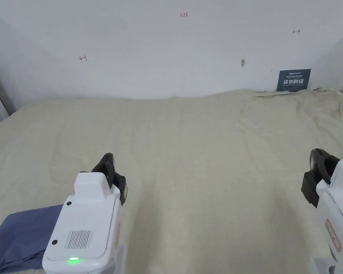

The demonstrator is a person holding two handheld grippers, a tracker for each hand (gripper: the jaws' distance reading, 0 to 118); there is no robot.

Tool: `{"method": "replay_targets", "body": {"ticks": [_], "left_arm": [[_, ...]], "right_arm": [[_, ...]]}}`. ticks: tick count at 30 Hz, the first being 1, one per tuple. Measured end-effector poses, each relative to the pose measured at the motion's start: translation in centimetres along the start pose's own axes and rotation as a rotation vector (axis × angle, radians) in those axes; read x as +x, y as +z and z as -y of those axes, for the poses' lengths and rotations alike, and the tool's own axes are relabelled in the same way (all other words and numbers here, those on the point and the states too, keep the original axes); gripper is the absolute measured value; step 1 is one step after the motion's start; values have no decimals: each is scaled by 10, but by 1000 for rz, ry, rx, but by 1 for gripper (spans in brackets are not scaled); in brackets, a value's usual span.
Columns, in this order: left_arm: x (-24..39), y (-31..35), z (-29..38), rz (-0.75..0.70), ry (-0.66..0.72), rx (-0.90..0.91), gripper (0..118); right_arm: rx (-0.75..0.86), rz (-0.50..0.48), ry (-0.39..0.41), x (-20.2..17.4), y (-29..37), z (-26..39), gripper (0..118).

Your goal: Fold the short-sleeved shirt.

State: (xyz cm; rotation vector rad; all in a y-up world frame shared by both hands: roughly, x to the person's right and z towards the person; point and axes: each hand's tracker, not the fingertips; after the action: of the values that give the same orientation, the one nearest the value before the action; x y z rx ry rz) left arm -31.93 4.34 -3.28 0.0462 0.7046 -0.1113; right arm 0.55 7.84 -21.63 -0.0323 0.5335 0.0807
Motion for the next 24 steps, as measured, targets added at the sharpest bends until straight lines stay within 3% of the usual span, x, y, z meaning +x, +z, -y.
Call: {"method": "replay_targets", "body": {"ticks": [24], "left_arm": [[14, 0, -3, 33, -10, -13, 0]], "right_arm": [[28, 20, -4, -2, 7, -4, 0]]}}
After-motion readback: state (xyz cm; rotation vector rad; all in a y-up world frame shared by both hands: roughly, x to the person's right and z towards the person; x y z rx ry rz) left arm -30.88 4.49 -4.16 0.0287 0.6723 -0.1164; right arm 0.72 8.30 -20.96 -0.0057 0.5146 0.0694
